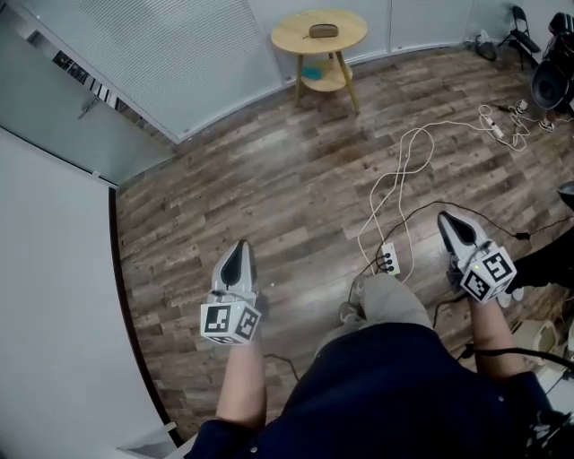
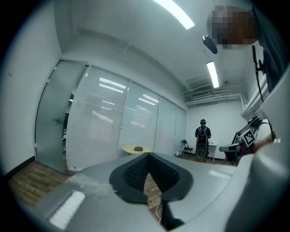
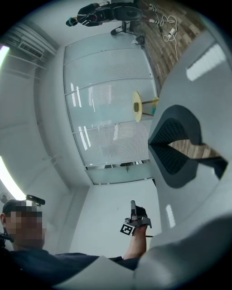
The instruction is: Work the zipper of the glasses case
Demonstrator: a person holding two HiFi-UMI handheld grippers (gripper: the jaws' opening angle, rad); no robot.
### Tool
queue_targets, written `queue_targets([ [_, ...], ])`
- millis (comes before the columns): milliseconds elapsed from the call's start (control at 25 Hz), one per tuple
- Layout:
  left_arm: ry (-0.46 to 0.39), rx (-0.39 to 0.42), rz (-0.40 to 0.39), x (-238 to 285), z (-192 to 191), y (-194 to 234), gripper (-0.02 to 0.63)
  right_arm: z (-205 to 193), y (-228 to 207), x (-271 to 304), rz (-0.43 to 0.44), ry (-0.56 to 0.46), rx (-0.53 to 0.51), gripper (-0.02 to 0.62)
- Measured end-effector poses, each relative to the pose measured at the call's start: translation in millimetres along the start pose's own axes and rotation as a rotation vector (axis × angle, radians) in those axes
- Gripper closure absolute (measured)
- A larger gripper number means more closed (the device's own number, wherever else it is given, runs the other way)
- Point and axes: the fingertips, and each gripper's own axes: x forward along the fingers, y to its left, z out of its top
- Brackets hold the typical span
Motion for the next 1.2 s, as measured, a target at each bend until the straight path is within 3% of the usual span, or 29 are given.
queue_targets([
  [240, 0.007, 0.025, -0.018, 80, 18, 25, 0.609, 7, -58, 61, -0.064, -0.014, 0.061, 0.589],
  [440, 0.007, 0.056, -0.039, 159, 54, 48, 0.609, 56, -106, 140, -0.068, -0.076, 0.056, 0.589],
  [640, -0.012, 0.060, 0.003, 230, 77, 75, 0.607, 85, -157, 220, -0.037, -0.085, 0.059, 0.589],
  [760, -0.011, 0.060, 0.037, 262, 73, 89, 0.609, 99, -185, 258, -0.020, -0.087, 0.012, 0.589],
  [880, 0.034, 0.039, 0.054, 284, 58, 101, 0.608, 98, -214, 284, -0.066, -0.089, 0.048, 0.589],
  [1200, 0.056, 0.053, -0.018, 394, 61, 152, 0.607, 93, -264, 351, -0.156, -0.066, 0.087, 0.589],
])
